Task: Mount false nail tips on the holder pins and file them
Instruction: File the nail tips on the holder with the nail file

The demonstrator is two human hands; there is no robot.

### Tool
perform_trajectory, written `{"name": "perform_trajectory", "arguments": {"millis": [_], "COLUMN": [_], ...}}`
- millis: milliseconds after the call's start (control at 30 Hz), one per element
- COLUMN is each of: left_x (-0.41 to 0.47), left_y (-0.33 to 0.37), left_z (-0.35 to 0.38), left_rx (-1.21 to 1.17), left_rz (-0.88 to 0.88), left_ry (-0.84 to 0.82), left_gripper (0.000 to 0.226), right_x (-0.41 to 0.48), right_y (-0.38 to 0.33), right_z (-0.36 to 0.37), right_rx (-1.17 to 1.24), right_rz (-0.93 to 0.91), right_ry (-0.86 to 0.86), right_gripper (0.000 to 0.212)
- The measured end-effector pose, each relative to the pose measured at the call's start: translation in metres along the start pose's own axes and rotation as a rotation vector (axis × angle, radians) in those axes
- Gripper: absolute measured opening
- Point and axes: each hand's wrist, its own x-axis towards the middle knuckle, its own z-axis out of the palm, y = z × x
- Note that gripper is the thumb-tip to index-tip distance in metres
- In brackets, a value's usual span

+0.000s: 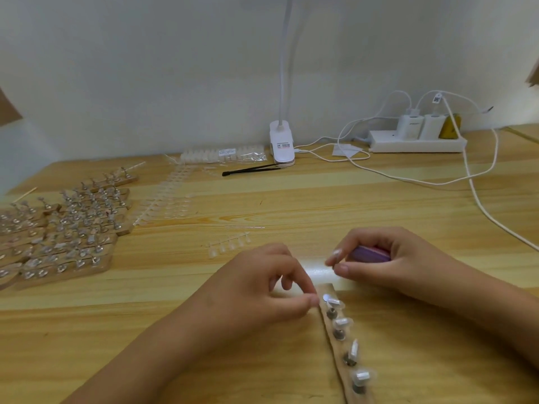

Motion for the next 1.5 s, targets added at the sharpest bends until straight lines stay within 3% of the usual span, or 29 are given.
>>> {"name": "perform_trajectory", "arguments": {"millis": [200, 367, 500, 600, 700, 833, 967, 1267, 1500], "left_x": [-0.004, -0.003, -0.003, -0.002, 0.0, 0.004, 0.006, 0.005, 0.001], "left_y": [-0.002, -0.002, -0.004, -0.007, -0.008, -0.008, -0.008, 0.0, 0.003], "left_z": [0.0, 0.003, 0.003, 0.007, 0.014, 0.022, 0.029, 0.037, 0.023], "left_rx": [0.413, 0.438, 0.433, 0.415, 0.366, 0.243, 0.096, -0.067, -0.347], "left_rz": [0.322, 0.476, 0.496, 0.5, 0.447, 0.254, 0.109, -0.061, -0.143], "left_ry": [0.039, 0.114, 0.149, 0.167, 0.181, 0.222, 0.22, 0.245, 0.289], "left_gripper": [0.018, 0.015, 0.015, 0.015, 0.021, 0.025, 0.027, 0.015, 0.013], "right_x": [0.001, 0.002, 0.0, 0.002, 0.005, 0.006, 0.008, 0.009, 0.008], "right_y": [0.004, 0.008, 0.011, 0.012, 0.014, 0.016, 0.021, 0.021, 0.022], "right_z": [0.009, 0.012, 0.006, 0.004, 0.002, 0.002, 0.001, 0.002, 0.002], "right_rx": [-0.051, -0.12, -0.161, -0.227, -0.283, -0.278, -0.333, -0.395, -0.441], "right_rz": [-0.024, -0.051, -0.025, -0.025, -0.02, -0.016, 0.0, -0.026, -0.031], "right_ry": [-0.112, -0.158, -0.212, -0.162, -0.093, -0.066, -0.037, -0.02, -0.018], "right_gripper": [0.01, 0.019, 0.028, 0.035, 0.039, 0.03, 0.036, 0.044, 0.039]}}
